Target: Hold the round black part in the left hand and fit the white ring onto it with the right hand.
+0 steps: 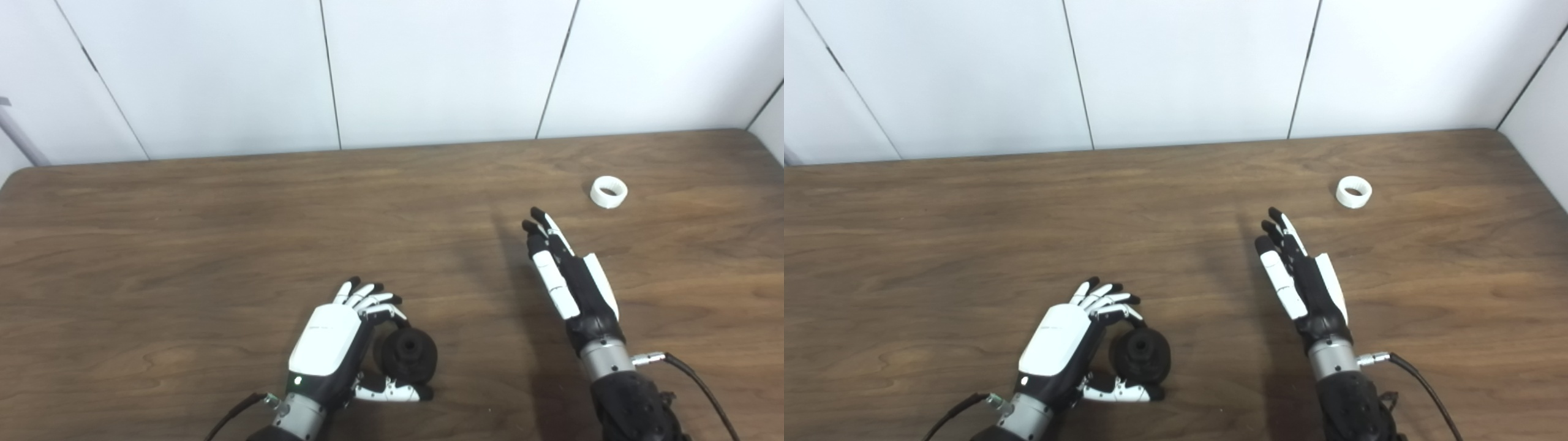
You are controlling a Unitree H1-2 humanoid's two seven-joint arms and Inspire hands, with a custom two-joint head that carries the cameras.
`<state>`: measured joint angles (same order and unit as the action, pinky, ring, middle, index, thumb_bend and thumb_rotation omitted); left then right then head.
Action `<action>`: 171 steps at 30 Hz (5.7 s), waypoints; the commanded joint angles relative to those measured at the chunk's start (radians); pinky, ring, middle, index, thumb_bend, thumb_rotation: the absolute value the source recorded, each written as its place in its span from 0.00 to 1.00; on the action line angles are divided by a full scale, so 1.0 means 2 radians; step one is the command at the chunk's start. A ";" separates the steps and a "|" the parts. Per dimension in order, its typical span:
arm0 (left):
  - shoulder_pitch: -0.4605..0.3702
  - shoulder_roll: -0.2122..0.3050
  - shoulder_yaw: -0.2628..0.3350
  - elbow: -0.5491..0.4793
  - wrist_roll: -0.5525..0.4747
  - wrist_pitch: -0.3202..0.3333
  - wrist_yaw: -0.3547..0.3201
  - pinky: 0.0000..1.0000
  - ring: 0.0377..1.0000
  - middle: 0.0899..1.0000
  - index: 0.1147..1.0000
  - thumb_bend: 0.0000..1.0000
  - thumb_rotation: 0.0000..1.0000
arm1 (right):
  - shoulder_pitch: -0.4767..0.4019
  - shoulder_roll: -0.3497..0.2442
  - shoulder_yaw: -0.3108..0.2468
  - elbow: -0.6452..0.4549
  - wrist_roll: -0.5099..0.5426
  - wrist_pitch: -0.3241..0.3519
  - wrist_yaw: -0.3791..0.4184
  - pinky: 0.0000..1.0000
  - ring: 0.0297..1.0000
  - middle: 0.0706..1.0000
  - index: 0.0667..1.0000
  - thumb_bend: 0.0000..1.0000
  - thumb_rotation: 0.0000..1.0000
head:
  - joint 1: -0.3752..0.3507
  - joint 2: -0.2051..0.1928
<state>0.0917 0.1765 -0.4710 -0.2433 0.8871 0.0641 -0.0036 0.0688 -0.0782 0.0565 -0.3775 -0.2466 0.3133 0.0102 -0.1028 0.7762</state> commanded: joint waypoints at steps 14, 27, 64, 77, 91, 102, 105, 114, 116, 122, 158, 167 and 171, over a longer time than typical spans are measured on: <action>0.002 0.007 0.007 0.017 0.010 -0.005 -0.011 1.00 0.89 0.78 0.42 0.52 0.06 | -0.027 0.000 -0.007 -0.029 0.000 0.006 -0.002 0.84 0.89 0.91 0.93 0.59 1.00 | -0.016 0.012; 0.003 0.017 0.020 0.011 0.006 -0.015 -0.017 1.00 0.88 0.77 0.42 0.52 0.05 | -0.072 -0.041 -0.020 -0.047 -0.052 0.055 0.001 0.82 0.89 0.89 0.87 0.59 0.99 | -0.071 0.011; 0.019 0.031 0.041 -0.001 0.004 -0.040 -0.017 1.00 0.85 0.74 0.42 0.52 0.05 | -0.267 -0.183 -0.076 0.194 -0.255 0.078 0.066 0.88 0.98 0.95 0.81 0.80 0.31 | -0.134 -0.005; 0.025 0.034 0.043 -0.007 0.007 -0.041 -0.020 1.00 0.85 0.74 0.42 0.52 0.05 | -0.313 -0.174 -0.108 0.270 -0.312 0.078 0.116 0.88 0.98 0.95 0.76 0.83 0.23 | -0.140 -0.005; 0.026 0.032 0.042 -0.011 0.010 -0.040 -0.020 1.00 0.85 0.73 0.42 0.52 0.06 | -0.338 -0.166 -0.105 0.297 -0.379 0.078 0.189 0.94 1.00 0.94 0.72 0.91 0.24 | -0.138 -0.002; 0.027 0.030 0.041 -0.017 0.012 -0.036 -0.025 0.99 0.85 0.74 0.42 0.52 0.05 | -0.342 -0.149 -0.113 0.295 -0.404 0.078 0.215 0.95 1.00 0.94 0.71 0.90 0.22 | -0.136 0.000; 0.028 0.029 0.041 -0.021 0.012 -0.032 -0.031 1.00 0.85 0.74 0.42 0.52 0.05 | -0.340 -0.155 -0.102 0.298 -0.400 0.078 0.211 0.94 0.99 0.92 0.70 0.89 0.22 | -0.134 0.001; 0.030 0.027 0.042 -0.021 0.010 -0.037 -0.028 1.00 0.85 0.74 0.42 0.52 0.05 | -0.336 -0.167 -0.092 0.307 -0.382 0.078 0.207 0.91 0.99 0.90 0.67 0.84 0.22 | -0.131 0.003; 0.030 0.027 0.042 -0.023 0.010 -0.037 -0.028 1.00 0.85 0.74 0.42 0.52 0.05 | -0.335 -0.167 -0.095 0.306 -0.377 0.078 0.203 0.91 0.98 0.89 0.66 0.84 0.21 | -0.131 0.004; 0.031 0.027 0.041 -0.028 0.013 -0.035 -0.033 1.00 0.85 0.74 0.42 0.52 0.05 | -0.334 -0.172 -0.094 0.312 -0.369 0.078 0.199 0.93 0.98 0.89 0.66 0.82 0.20 | -0.130 0.005; 0.034 0.021 0.039 -0.036 0.016 -0.033 -0.039 0.99 0.85 0.74 0.42 0.52 0.05 | -0.345 -0.170 -0.081 0.332 -0.379 0.078 0.184 0.79 0.79 0.73 0.64 0.87 0.22 | -0.126 0.007; 0.034 0.020 0.039 -0.041 0.018 -0.029 -0.046 0.99 0.85 0.74 0.42 0.52 0.05 | -0.341 -0.168 -0.086 0.327 -0.377 0.078 0.180 0.85 0.80 0.72 0.61 0.86 0.18 | -0.126 0.007; 0.033 0.020 0.040 -0.041 0.020 -0.029 -0.047 0.99 0.85 0.74 0.42 0.52 0.05 | -0.340 -0.171 -0.084 0.325 -0.380 0.078 0.183 0.88 0.85 0.76 0.61 0.85 0.18 | -0.126 0.007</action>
<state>0.1521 0.2096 -0.3876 -0.3164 0.9051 0.0026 -0.0796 -0.5648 -0.3981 -0.1082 0.3053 -0.9968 0.4709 0.3946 -0.3543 0.7885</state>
